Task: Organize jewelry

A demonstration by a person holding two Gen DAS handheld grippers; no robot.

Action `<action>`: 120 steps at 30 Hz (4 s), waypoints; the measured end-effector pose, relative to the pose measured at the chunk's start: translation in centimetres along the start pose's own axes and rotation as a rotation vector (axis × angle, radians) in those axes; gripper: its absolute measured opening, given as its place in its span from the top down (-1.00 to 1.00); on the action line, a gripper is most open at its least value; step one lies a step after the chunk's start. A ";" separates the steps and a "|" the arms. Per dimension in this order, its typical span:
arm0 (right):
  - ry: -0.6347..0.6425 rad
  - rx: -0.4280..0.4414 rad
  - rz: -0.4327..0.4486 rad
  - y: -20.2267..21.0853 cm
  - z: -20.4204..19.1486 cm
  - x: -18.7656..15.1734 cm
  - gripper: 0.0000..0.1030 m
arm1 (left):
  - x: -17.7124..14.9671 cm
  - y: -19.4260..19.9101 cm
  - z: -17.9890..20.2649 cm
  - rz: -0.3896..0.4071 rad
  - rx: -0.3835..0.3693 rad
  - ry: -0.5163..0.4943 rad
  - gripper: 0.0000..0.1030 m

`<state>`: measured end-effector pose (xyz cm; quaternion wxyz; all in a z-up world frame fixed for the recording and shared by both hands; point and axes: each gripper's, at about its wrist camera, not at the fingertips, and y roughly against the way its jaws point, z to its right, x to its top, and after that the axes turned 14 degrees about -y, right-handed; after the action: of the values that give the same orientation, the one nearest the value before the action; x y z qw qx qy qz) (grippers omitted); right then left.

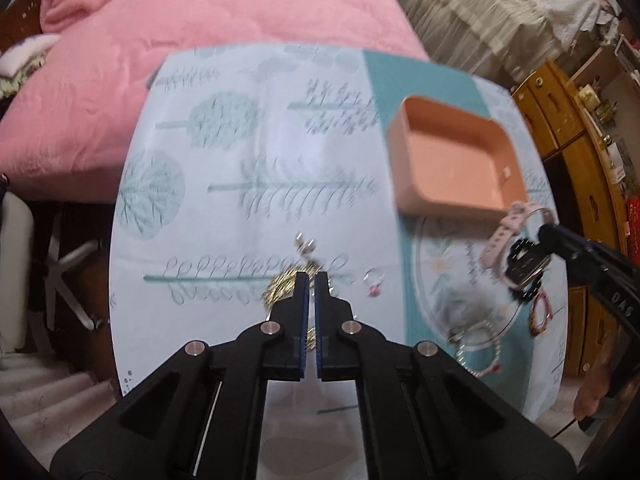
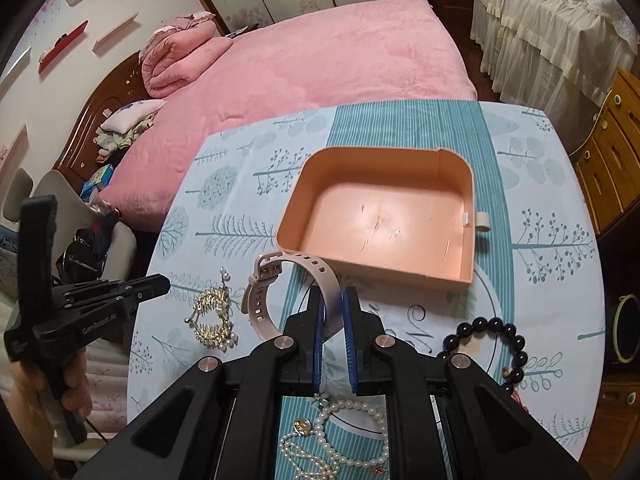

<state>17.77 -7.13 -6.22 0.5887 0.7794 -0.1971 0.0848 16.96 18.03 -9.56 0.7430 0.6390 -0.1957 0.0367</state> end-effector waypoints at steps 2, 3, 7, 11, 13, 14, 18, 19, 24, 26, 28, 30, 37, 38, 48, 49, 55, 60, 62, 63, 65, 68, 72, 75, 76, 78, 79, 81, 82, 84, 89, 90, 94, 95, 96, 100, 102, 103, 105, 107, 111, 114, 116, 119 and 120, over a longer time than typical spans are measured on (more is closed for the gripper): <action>0.004 -0.008 -0.016 -0.8 0.0 -0.6 0.81 | -0.5 -0.9 -0.7 -0.031 -0.017 0.012 0.94; 0.004 -0.010 -0.021 -1.0 0.0 -0.7 0.81 | -0.9 -1.4 -1.1 -0.050 -0.026 0.019 0.88; 0.000 -0.012 -0.042 -2.0 0.2 -1.4 0.81 | -2.3 -2.7 -2.2 -0.077 -0.026 0.060 0.24; -0.003 -0.016 -0.059 -2.8 0.4 -1.8 0.81 | -3.3 -3.7 -2.8 -0.103 -0.040 0.095 0.24; -0.007 -0.017 -0.063 -3.0 0.6 -1.9 0.81 | -3.6 -4.2 -2.5 -0.116 -0.035 0.101 0.24; -0.009 -0.017 -0.065 -3.1 0.7 -1.8 0.81 | -3.6 -4.2 -2.4 -0.113 -0.035 0.102 0.24; -0.012 -0.021 -0.070 -3.3 1.0 -2.0 0.81 | -3.0 -4.4 -0.6 -0.087 -0.051 0.084 0.24; -0.014 -0.022 -0.072 -3.4 1.1 -2.0 0.81 | -2.7 -4.5 -0.1 -0.083 -0.053 0.075 0.24; -0.029 -0.026 -0.082 -3.9 1.5 -2.3 0.81 | -1.5 -5.7 1.7 -0.098 -0.034 0.074 0.24; -0.035 -0.027 -0.087 -4.1 1.7 -2.5 0.81 | -1.3 -6.3 2.0 -0.107 -0.015 0.107 0.29; -0.037 -0.030 -0.091 -4.3 1.9 -2.7 0.81 | -1.2 -6.6 2.1 -0.109 -0.008 0.138 0.41; -0.038 -0.033 -0.092 -4.4 2.1 -2.8 0.81 | -0.9 -7.0 2.2 -0.109 0.001 0.172 0.45; -0.049 -0.033 -0.096 -4.7 2.6 -2.9 0.81 | 0.2 -7.8 2.7 -0.108 0.044 0.226 0.57; -0.048 -0.033 -0.097 -4.7 2.6 -2.9 0.81 | 0.3 -7.8 2.8 -0.107 0.051 0.230 0.71; -0.065 -0.023 -0.086 -4.1 3.3 -2.6 0.81 | 1.5 -5.9 4.9 -0.084 0.095 0.150 0.90; -0.070 -0.019 -0.080 -3.8 3.3 -2.4 0.81 | 2.0 -5.5 5.5 -0.073 0.096 0.136 0.90; -0.101 0.007 -0.027 -1.5 3.8 -0.3 0.81 | 5.0 -0.8 8.2 0.028 0.056 0.038 0.90; -0.148 -0.003 0.020 -0.8 5.0 2.8 0.81 | 8.0 3.0 10.3 0.129 0.018 -0.046 0.90; -0.181 -0.001 0.028 -0.7 5.9 4.1 0.81 | 9.3 3.7 11.3 0.159 0.015 -0.075 0.90; -0.201 -0.003 0.032 -0.8 6.3 4.7 0.81 | 10.1 3.9 11.9 0.168 0.016 -0.083 0.90; -0.236 -0.010 0.042 -1.2 7.1 5.9 0.81 | 11.6 3.5 12.6 0.179 0.007 -0.095 0.90; -0.279 -0.022 0.045 -2.2 8.0 7.3 0.81 | 13.6 1.9 13.5 0.176 0.007 -0.111 0.90; -0.283 -0.068 0.031 -4.3 8.5 9.0 0.81 | 15.4 -1.3 14.4 0.139 0.021 -0.138 0.90; -0.260 -0.092 -0.012 -6.1 8.3 9.4 0.72 | 15.8 -4.1 14.9 0.109 0.037 -0.172 0.90; -0.248 -0.105 -0.026 -6.7 8.1 9.4 0.64 | 15.9 -4.9 15.0 0.095 0.042 -0.178 0.90; -0.221 -0.146 -0.034 -7.2 7.7 9.1 0.31 | 15.9 -6.1 15.3 0.067 0.041 -0.191 0.89; -0.207 -0.155 -0.025 -7.1 7.6 8.9 0.16 | 15.8 -6.4 15.3 0.065 0.034 -0.198 0.90; -0.181 -0.145 -0.005 -6.4 7.3 8.3 0.13 | 15.5 -6.3 15.4 0.079 0.041 -0.213 0.89; -0.168 -0.148 0.003 -6.1 7.3 8.1 0.09 | 15.4 -6.2 15.5 0.083 0.052 -0.229 0.89; -0.132 -0.158 0.023 -5.3 6.7 7.5 0.08 | 15.1 -6.0 15.5 0.079 0.064 -0.240 0.88; -0.083 -0.156 0.052 -3.1 5.6 5.6 0.08 | 13.3 -4.5 15.2 0.084 0.071 -0.238 0.42; -0.085 -0.156 0.053 -2.7 5.6 5.1 0.08 | 12.6 -4.0 15.2 0.088 0.079 -0.238 0.24; -0.091 -0.140 0.042 -0.8 5.5 2.9 0.08 | 9.9 -2.6 15.1 0.086 0.076 -0.240 0.10; -0.087 -0.144 0.041 -0.5 5.5 2.4 0.08 | 9.0 -2.1 15.0 0.082 0.082 -0.239 0.10; -0.082 -0.146 0.039 0.1 5.5 1.8 0.08 | 8.2 -1.7 14.9 0.080 0.085 -0.235 0.10; -0.078 -0.134 0.028 2.5 5.7 -0.9 0.08 | 5.1 -0.4 14.6 0.064 0.091 -0.214 0.10; -0.077 -0.134 0.023 3.5 6.0 -2.1 0.08 | 3.4 0.3 14.4 0.059 0.091 -0.198 0.10; -0.077 -0.136 0.022 4.0 6.2 -2.8 0.08 | 2.8 0.6 14.4 0.056 0.094 -0.193 0.10; -0.080 -0.139 0.019 4.8 6.6 -4.1 0.08 | 1.3 1.2 14.5 0.050 0.101 -0.183 0.10; -0.086 -0.142 0.012 5.6 7.2 -5.3 0.08 | 0.0 1.7 14.6 0.045 0.100 -0.166 0.10; -0.110 -0.140 -0.011 7.0 8.4 -8.1 0.08 | -2.4 2.5 15.1 0.036 0.096 -0.138 0.10; -0.120 -0.142 -0.025 7.6 9.2 -9.6 0.08 | -3.9 3.1 15.7 0.035 0.093 -0.127 0.10; -0.116 -0.151 -0.033 7.9 9.5 -10.5 0.08 | -5.0 3.4 16.2 0.033 0.095 -0.128 0.10; -0.122 -0.154 -0.044 8.5 10.1 -11.6 0.08 | -6.1 3.6 16.8 0.025 0.107 -0.132 0.10; -0.123 -0.153 -0.045 8.6 10.2 -11.7 0.08 | -6.6 3.5 17.1 0.015 0.106 -0.130 0.10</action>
<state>2.64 -16.36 -5.82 0.6351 0.7400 -0.2213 0.0085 5.63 3.50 -6.69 0.6935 0.6770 -0.2461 0.0107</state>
